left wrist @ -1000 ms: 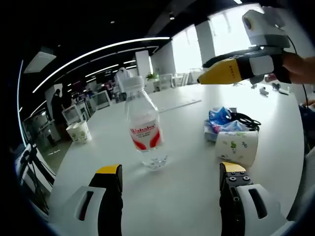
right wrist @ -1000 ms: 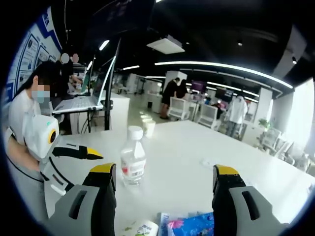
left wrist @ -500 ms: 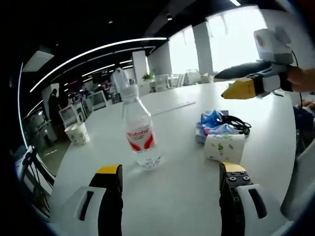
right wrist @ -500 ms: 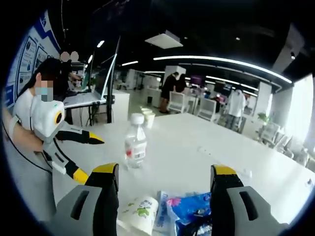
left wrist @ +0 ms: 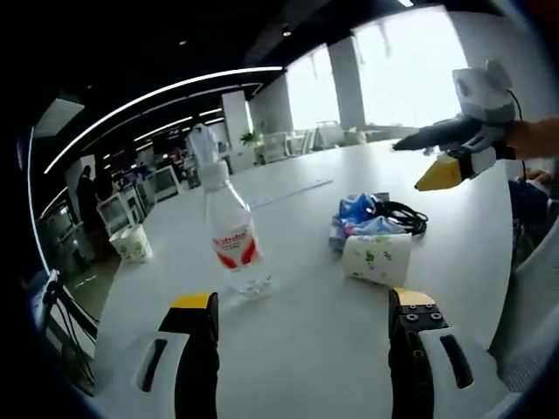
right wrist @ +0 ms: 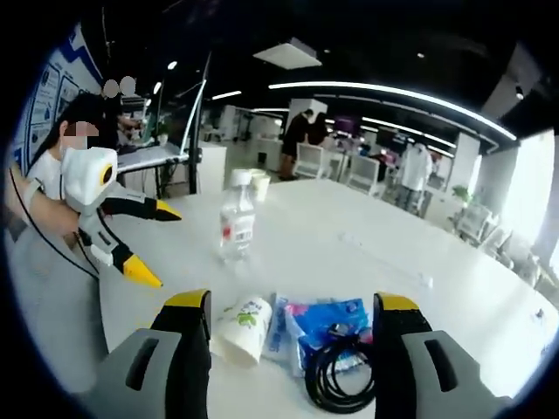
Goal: Arrange the tabletop items into an orderly group along one side of the table until the central work area is clear of visible clutter.
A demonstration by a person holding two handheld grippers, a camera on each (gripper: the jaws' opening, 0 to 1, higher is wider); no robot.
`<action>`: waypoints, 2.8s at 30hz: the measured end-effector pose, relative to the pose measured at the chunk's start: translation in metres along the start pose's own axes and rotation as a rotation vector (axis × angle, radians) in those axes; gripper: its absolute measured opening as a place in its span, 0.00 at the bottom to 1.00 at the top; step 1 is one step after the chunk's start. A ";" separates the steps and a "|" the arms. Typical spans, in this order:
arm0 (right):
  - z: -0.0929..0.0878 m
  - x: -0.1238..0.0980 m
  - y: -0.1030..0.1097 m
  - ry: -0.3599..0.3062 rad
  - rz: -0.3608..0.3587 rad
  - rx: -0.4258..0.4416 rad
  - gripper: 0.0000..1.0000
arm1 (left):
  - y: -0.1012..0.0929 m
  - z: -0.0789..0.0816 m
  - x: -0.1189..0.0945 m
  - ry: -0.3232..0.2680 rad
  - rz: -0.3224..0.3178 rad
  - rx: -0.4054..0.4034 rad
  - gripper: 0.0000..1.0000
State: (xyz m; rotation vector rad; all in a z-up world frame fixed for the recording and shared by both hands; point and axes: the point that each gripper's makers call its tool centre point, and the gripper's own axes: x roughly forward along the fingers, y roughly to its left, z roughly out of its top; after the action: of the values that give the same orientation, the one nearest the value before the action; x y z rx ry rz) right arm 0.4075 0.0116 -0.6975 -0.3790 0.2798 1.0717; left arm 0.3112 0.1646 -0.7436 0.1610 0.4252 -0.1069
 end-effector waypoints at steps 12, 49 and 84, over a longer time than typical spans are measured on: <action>-0.017 -0.030 -0.005 0.020 -0.039 0.034 0.72 | -0.021 0.016 -0.010 -0.018 -0.079 0.077 0.77; -0.057 -0.025 0.020 0.141 0.022 -0.001 0.36 | -0.058 0.010 -0.003 0.004 -0.218 0.158 0.63; -0.087 0.031 0.038 0.179 0.139 -0.152 0.13 | -0.055 -0.011 -0.004 0.058 -0.206 0.074 0.49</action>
State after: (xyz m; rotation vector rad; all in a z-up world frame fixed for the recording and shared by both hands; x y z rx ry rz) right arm 0.3844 0.0145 -0.7943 -0.6007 0.3893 1.2011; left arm 0.2955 0.1126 -0.7590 0.1932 0.4950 -0.3216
